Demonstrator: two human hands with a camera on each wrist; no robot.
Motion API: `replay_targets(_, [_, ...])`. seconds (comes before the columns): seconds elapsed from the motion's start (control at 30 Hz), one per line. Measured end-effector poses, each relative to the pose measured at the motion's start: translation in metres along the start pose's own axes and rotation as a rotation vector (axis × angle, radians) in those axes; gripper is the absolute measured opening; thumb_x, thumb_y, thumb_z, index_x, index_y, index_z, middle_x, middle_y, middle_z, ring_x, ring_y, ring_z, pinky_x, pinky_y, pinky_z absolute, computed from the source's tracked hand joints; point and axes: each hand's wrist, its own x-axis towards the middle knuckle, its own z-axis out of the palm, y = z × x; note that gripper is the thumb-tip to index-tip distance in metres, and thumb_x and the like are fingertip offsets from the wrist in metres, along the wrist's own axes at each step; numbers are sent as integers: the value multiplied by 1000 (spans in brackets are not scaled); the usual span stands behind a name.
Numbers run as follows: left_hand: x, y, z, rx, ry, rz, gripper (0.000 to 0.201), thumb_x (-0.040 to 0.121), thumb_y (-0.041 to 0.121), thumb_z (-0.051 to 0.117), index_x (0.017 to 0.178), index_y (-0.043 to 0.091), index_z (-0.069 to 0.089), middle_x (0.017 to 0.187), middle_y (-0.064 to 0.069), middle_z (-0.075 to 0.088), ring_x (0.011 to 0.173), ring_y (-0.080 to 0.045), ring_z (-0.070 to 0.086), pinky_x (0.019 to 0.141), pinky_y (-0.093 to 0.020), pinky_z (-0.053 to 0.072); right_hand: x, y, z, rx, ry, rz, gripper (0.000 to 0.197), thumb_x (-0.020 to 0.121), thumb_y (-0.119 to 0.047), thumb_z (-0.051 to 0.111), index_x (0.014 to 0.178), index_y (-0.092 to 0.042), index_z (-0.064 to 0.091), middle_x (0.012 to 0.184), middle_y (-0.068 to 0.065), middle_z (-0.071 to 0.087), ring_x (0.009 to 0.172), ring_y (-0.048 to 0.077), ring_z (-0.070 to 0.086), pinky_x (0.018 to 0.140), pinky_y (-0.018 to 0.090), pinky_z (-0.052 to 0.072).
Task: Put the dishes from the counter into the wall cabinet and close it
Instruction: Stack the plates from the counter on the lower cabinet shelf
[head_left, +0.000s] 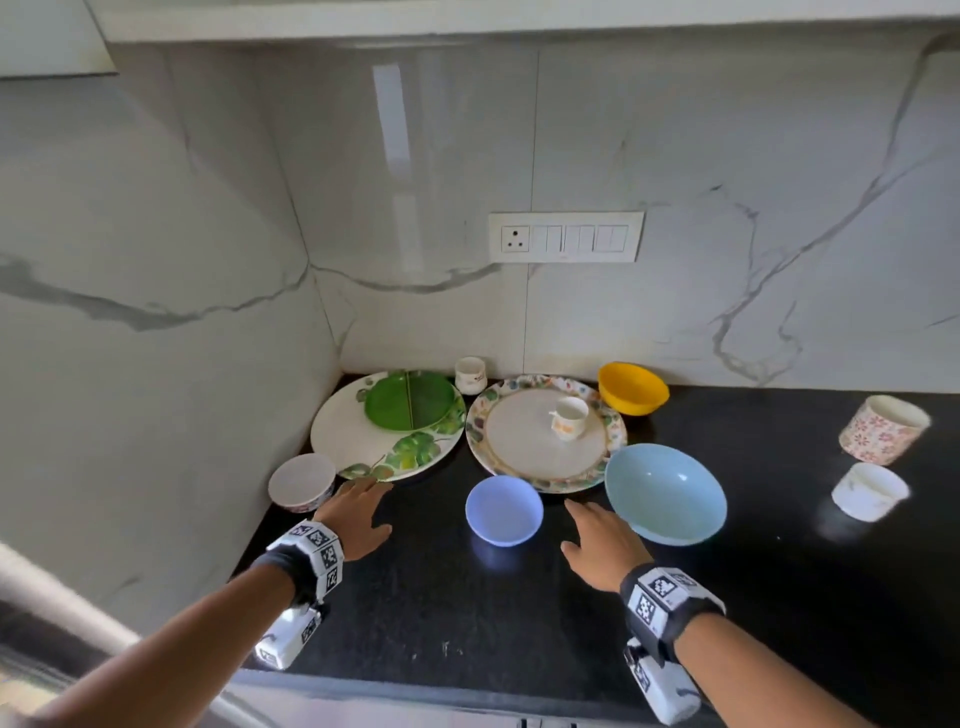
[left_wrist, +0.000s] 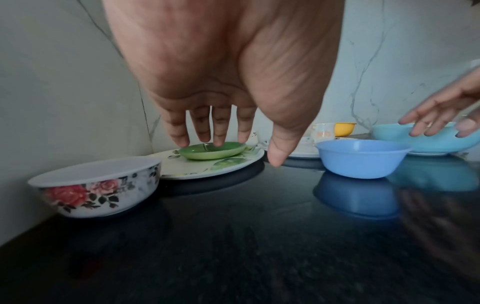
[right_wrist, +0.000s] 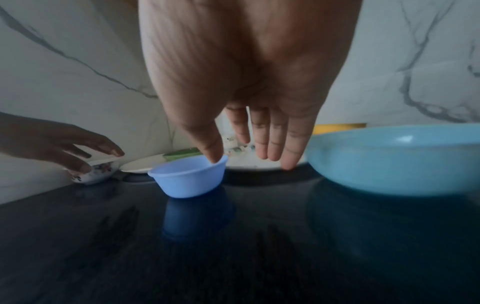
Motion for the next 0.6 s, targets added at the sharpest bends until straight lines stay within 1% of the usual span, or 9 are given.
replay_targets(0.07, [15,-5,1,16,1,20,75,88,49,56,151,20,27,157,-5,28,144,-27,28,115,-42,30,5,1,8,-5,-20,63,67,94,-37,51,153,-16,26,151,7,38,135,26,40,109,38,38])
replay_targets(0.2, [49,-9,1,83,7,77,72,91,46,55,151,16,29,156,-8,30,143,-27,29,117,-37,25,16,0,19,1,-42,132,63,94,-38,52,150,-16,32,151,8,35,135,28,40,109,38,37])
replay_targets(0.3, [68,-8,5,123,-21,104,71,90,46,55,151,20,28,157,-7,27,142,-27,29,113,-40,32,18,-1,27,4,-85,173,62,94,-39,53,149,-18,35,151,8,34,133,28,41,107,38,39])
replay_targets(0.37, [78,-6,9,150,-27,127,65,92,41,54,149,20,30,155,-7,29,138,-28,32,108,-44,38,17,-1,33,-12,-91,181,62,94,-38,53,149,-18,35,152,7,31,133,28,41,107,38,40])
replay_targets(0.43, [87,-3,11,173,-15,124,53,94,35,50,143,19,37,149,-6,33,131,-28,36,102,-47,43,17,0,39,-18,-97,187,63,95,-37,52,152,-19,31,157,7,24,139,27,35,110,38,37])
replay_targets(0.47, [90,-2,12,180,-17,111,49,94,33,48,140,18,40,146,-6,34,129,-29,37,100,-47,43,17,0,40,-12,-110,192,64,97,-37,50,153,-19,27,161,6,18,143,27,29,113,38,33])
replay_targets(0.53, [95,3,14,178,-40,84,47,95,34,46,138,17,42,144,-7,34,127,-30,38,99,-47,42,15,0,41,4,-142,201,65,98,-37,48,155,-20,20,164,5,7,149,25,16,117,35,23])
replay_targets(0.6, [99,7,19,175,-56,71,48,95,37,47,138,17,42,143,-8,35,127,-32,39,98,-47,42,14,0,42,5,-169,211,66,100,-36,46,156,-20,15,165,4,1,151,25,7,119,35,18])
